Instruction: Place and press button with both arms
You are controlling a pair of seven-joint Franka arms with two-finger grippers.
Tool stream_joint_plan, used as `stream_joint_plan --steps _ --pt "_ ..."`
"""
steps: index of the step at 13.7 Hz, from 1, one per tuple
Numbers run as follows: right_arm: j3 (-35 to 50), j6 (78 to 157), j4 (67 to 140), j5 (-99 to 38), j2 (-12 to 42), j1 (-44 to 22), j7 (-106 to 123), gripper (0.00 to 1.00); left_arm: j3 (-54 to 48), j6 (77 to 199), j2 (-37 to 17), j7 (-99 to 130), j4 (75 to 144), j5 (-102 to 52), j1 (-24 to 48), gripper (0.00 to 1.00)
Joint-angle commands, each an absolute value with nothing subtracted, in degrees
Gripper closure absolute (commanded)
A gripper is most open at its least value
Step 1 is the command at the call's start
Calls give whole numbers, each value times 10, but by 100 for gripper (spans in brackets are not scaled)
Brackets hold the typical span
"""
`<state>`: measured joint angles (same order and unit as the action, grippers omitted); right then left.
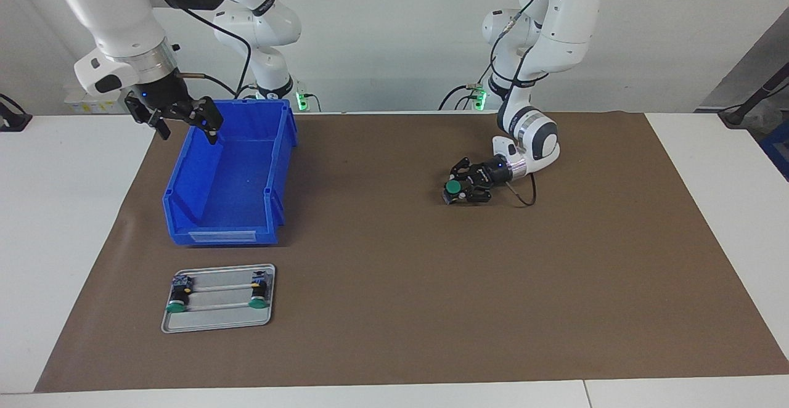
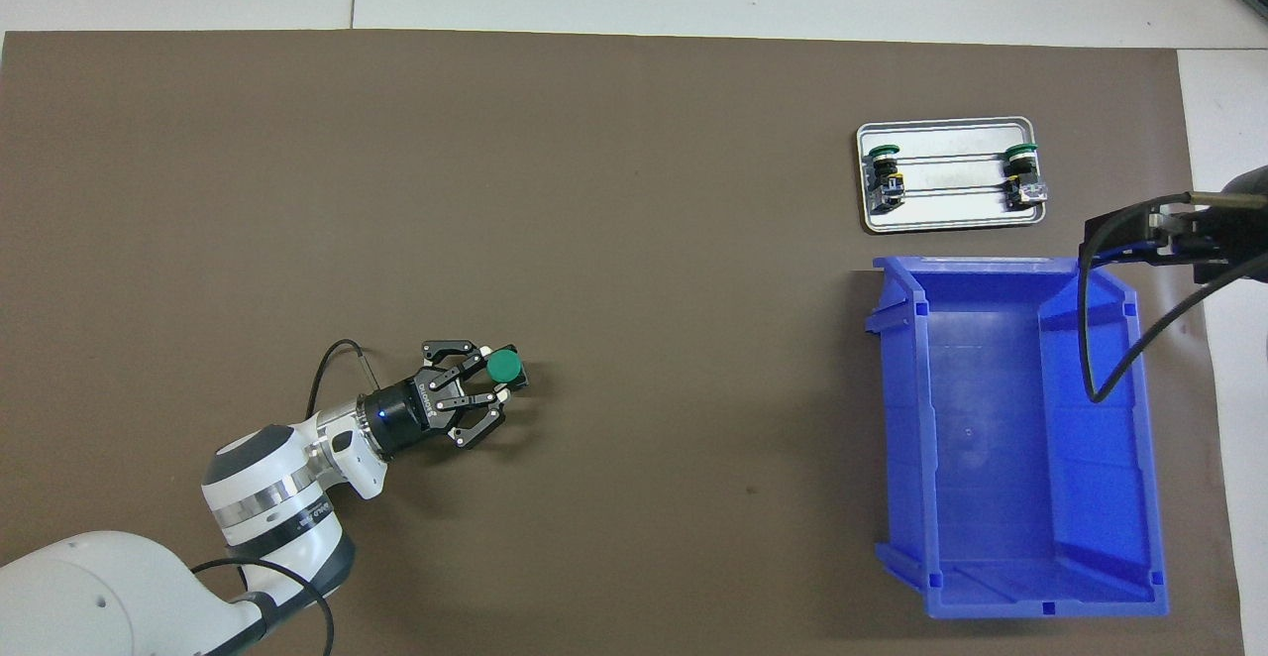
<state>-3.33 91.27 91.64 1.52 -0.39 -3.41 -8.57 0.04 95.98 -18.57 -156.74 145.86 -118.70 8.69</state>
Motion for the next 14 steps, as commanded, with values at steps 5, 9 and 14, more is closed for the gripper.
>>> stream_joint_plan --steps 5,9,14 --pt "-40 917 933 13 -18 -37 -74 0 5 968 -181 -1622 1480 -1192 91 31" --pt "-40 917 933 13 -18 -37 -74 0 4 972 -180 -1617 1480 -1192 91 1" --pt "-40 917 933 13 -18 -37 -74 0 4 975 -180 -1604 1477 -1192 94 1"
